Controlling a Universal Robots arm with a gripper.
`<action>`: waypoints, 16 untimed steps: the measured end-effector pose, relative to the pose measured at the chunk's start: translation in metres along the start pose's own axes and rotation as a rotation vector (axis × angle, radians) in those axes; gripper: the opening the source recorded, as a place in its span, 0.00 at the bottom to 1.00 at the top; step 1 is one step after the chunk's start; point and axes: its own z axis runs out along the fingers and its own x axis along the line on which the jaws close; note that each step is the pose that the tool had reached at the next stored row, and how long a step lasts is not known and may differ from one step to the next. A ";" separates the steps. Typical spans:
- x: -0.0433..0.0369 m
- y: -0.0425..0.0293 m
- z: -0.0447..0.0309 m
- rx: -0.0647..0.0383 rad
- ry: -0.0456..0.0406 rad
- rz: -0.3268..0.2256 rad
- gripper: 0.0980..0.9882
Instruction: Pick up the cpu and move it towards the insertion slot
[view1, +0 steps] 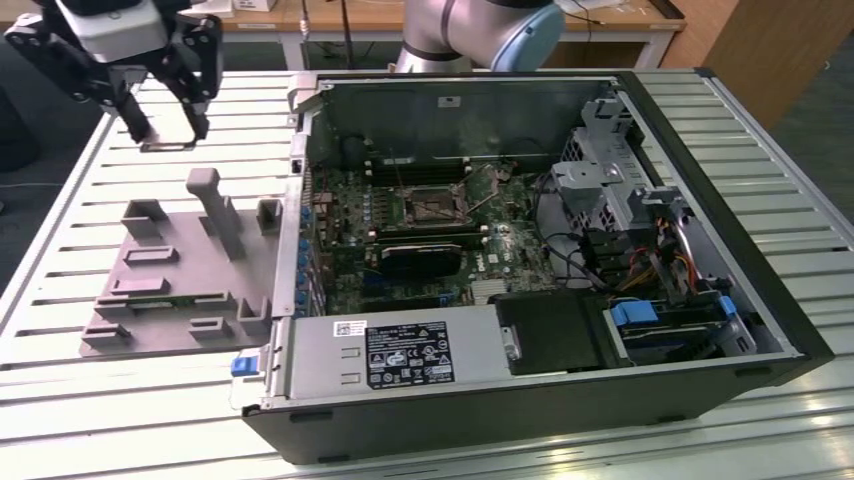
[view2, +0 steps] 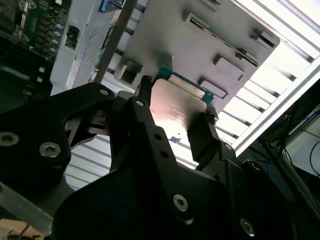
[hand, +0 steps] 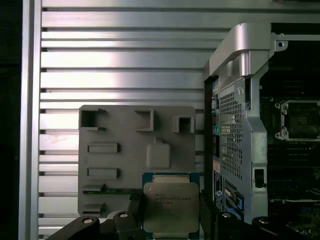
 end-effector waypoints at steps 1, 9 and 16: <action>-0.0045 0.0001 0.0000 0.000 0.0004 0.000 0.49; -0.0407 0.0007 0.0003 0.000 0.0036 0.000 0.49; -0.0760 0.0012 0.0007 0.000 0.0062 0.001 0.49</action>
